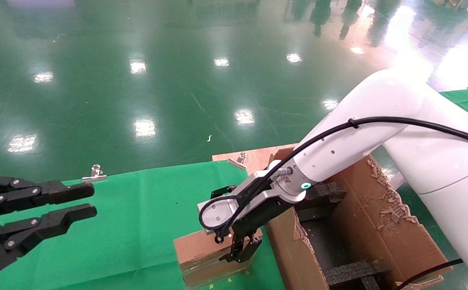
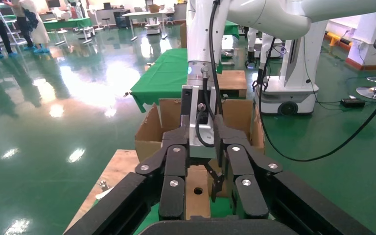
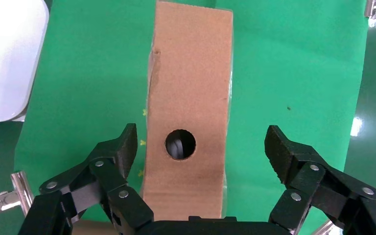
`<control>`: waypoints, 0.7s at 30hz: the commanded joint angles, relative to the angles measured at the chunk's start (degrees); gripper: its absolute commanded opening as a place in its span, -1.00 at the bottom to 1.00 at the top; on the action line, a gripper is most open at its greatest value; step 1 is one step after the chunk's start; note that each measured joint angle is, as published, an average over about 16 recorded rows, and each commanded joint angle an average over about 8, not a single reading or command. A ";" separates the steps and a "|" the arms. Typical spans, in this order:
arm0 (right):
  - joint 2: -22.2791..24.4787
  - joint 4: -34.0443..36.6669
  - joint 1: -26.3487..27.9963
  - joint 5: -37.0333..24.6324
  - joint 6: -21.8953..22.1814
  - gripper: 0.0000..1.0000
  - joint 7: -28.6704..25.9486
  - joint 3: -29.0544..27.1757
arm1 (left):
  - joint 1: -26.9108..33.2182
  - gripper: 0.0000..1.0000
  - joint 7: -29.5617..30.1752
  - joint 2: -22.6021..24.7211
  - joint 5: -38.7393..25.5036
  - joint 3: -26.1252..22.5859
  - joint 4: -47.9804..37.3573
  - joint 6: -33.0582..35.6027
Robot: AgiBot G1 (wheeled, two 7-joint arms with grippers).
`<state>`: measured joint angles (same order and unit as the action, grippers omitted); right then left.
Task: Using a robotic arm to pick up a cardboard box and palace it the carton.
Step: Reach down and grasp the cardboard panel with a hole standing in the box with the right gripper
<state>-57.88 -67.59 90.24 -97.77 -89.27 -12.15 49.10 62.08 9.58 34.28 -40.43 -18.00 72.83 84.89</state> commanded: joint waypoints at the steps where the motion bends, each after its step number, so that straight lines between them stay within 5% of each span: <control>1: 0.08 -0.02 -0.08 0.17 0.02 -1.00 0.00 -0.11 | 0.00 1.00 0.00 0.00 0.00 0.00 0.00 0.00; 21: 0.41 -0.08 -0.57 0.94 -0.05 -1.00 0.00 -0.63 | 0.00 1.00 0.00 0.00 0.00 0.00 0.00 0.00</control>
<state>-57.48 -67.68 89.69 -96.85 -89.31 -12.15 48.47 62.09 9.58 34.28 -40.43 -18.00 72.83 84.90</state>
